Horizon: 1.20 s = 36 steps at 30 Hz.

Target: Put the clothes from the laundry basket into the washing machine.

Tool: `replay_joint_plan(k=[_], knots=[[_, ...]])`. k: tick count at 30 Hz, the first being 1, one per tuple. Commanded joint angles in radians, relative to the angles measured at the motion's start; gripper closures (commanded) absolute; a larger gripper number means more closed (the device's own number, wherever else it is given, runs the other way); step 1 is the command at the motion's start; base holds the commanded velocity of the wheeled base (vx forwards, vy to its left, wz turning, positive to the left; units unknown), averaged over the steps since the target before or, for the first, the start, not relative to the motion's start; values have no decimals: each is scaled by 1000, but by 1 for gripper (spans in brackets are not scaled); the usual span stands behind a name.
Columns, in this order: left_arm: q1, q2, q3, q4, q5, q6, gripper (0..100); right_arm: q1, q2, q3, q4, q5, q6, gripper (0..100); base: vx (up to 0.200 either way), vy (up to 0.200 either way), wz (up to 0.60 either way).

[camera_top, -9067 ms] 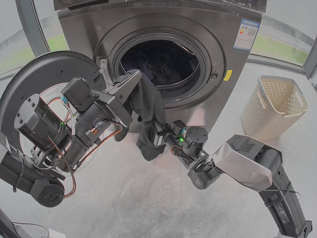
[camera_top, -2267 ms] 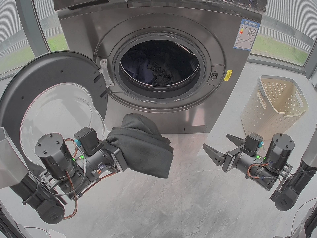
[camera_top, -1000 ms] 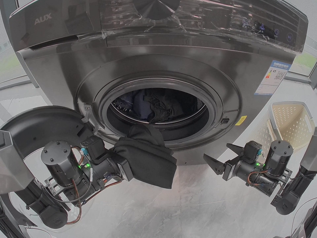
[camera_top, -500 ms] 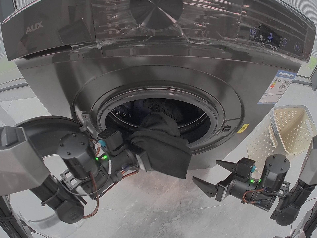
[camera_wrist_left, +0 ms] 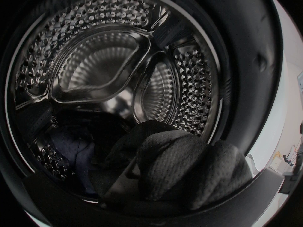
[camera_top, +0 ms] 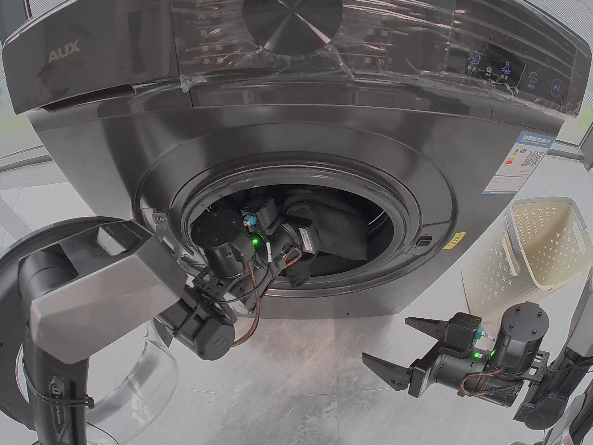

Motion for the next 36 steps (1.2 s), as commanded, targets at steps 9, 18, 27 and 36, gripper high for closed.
replay_joint_plan(k=[9, 18, 27, 36], knots=[[82, 250, -482, 249, 24, -4, 100, 5, 0, 10, -1, 2, 0, 0, 0, 0, 0], [100, 259, -561, 312, 54, -18, 100, 5, 3, 8, -1, 2, 0, 0, 0, 0, 0], [65, 170, -450, 377, 74, -96, 0, 2, 3, 8, -1, 2, 1, 0, 0, 0, 0], [45, 80, -354, 518, 39, -181, 0, 5, 5, 5, -1, 4, 0, 0, 0, 0, 0]])
